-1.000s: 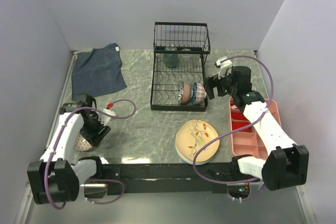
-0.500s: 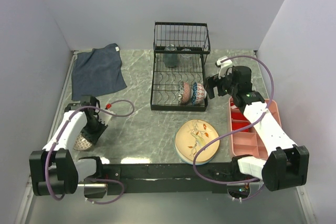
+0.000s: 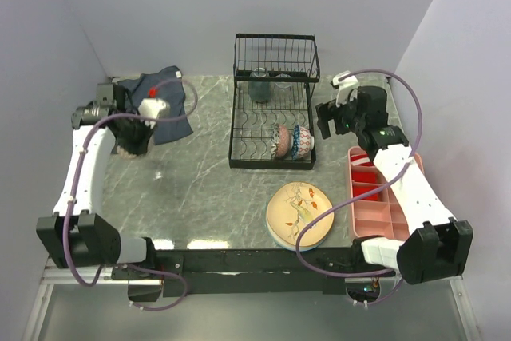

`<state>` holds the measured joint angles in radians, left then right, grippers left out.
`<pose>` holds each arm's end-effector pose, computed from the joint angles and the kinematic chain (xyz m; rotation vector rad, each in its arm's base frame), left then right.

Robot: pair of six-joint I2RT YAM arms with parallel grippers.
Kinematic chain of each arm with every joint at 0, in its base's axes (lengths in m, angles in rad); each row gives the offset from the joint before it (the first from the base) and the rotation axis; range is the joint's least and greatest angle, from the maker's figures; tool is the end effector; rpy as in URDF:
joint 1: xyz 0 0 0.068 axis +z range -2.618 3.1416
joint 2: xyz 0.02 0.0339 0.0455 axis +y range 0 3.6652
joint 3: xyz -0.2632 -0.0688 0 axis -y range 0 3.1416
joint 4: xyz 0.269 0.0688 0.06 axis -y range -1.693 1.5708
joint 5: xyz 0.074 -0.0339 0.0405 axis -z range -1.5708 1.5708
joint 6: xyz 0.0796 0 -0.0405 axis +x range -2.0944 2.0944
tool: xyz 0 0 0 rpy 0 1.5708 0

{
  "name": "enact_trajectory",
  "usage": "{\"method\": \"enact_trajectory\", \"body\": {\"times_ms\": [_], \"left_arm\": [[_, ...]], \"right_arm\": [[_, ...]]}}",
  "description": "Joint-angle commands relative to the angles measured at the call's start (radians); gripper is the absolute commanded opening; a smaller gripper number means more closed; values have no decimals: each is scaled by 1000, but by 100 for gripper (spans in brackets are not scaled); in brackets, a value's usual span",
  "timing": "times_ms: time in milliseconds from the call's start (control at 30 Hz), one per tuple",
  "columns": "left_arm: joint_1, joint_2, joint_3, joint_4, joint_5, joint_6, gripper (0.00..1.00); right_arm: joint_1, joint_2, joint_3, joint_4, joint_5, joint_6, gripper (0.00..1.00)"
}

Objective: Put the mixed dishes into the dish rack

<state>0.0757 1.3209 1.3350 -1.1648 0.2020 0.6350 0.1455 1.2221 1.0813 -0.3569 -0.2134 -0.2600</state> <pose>0.2854 0.0056 0.2935 0.7950 2.5587 -0.0558 0.3322 0.0657 0.3100 -0.5421 1.9869 0.1498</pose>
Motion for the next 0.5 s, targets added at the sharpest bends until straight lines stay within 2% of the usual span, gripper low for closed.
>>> {"method": "enact_trajectory", "body": {"times_ms": [0, 33, 67, 100, 167, 200, 267, 333, 400, 433, 467], "left_arm": [[1, 84, 95, 89, 400, -52, 1], [-1, 101, 102, 118, 484, -85, 1], [1, 119, 111, 138, 636, -83, 1], [-2, 154, 115, 175, 710, -102, 1], [-1, 182, 95, 259, 868, -233, 1], [-4, 207, 90, 354, 910, -268, 1], [-10, 225, 46, 483, 999, -443, 1], [-16, 238, -15, 679, 1134, -605, 1], [-39, 221, -84, 854, 1189, -752, 1], [-46, 216, -159, 1080, 1195, -903, 1], [-51, 216, -193, 1203, 1199, -1005, 1]], "right_arm": [[-15, 28, 121, -150, 135, -30, 100], [-27, 42, 144, -172, 147, -30, 100], [-47, 45, 178, -186, 149, -9, 100], [-69, 47, 187, -195, 146, 11, 100], [-124, 48, 193, -197, 122, 65, 100], [-132, 53, 190, -198, 124, 73, 100], [-141, 59, 181, -211, 146, 85, 100], [-165, 57, 186, -231, 167, 91, 100], [-175, 24, 155, -190, 210, 59, 100], [-176, 16, 144, -183, 244, 50, 100], [-194, 13, 149, -186, 256, 38, 100]]}}
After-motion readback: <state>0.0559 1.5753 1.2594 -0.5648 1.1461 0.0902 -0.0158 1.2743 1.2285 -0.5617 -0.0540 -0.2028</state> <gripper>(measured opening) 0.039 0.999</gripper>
